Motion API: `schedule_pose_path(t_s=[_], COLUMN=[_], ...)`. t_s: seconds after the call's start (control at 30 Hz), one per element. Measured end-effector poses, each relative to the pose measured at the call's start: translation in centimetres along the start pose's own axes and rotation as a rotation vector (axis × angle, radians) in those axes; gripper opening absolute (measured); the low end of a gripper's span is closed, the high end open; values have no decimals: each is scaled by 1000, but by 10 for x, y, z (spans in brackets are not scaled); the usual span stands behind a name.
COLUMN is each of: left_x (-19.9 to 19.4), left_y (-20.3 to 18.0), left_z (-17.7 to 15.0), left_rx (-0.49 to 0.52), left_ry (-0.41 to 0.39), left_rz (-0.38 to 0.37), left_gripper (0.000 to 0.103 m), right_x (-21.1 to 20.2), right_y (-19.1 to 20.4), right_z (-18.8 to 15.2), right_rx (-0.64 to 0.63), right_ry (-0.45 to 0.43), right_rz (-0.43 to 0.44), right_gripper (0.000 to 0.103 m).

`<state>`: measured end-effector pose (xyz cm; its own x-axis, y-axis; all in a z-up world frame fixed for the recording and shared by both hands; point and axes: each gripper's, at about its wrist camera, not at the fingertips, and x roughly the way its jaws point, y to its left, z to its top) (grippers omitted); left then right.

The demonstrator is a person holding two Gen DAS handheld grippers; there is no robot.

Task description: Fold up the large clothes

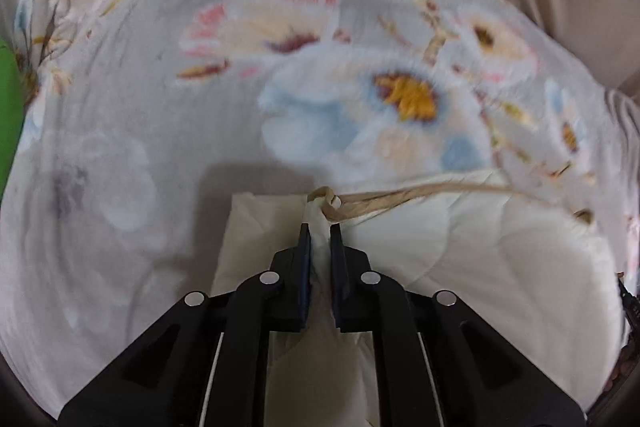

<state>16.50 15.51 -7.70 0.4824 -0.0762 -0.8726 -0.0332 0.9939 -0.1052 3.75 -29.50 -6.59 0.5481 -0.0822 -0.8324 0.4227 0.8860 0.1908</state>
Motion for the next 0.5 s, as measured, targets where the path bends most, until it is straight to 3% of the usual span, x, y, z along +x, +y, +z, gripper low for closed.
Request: schedule_pose_path(t_s=[0.1,0.17,0.27,0.33,0.4,0.5], left_x=[3,-2,-37,-76,-116,-151], left_y=[-15,-15,-9,-5,-9,-34], left_z=[-5,-5,-4,-4,-9,-22], left_rx=[87,100,68,45,37,74], left_ry=[-37,-54,-112,-193,-266,-312], left_rz=[98,113,119,140,140,37], left_gripper=[16,18,27,33,43,44], right_x=[-1,-13,-65,-99,-126,-135], right_y=[6,5,4,11,30,75], right_z=[-1,3,5,4,-2,-18], right_rx=[-26,-5,37,15,-42,-162], right_ry=[-18,-42,-187,-270,-312,-251], right_rz=[-40,-44,-57,-49,-1,150], right_gripper=[11,13,17,21,21,21])
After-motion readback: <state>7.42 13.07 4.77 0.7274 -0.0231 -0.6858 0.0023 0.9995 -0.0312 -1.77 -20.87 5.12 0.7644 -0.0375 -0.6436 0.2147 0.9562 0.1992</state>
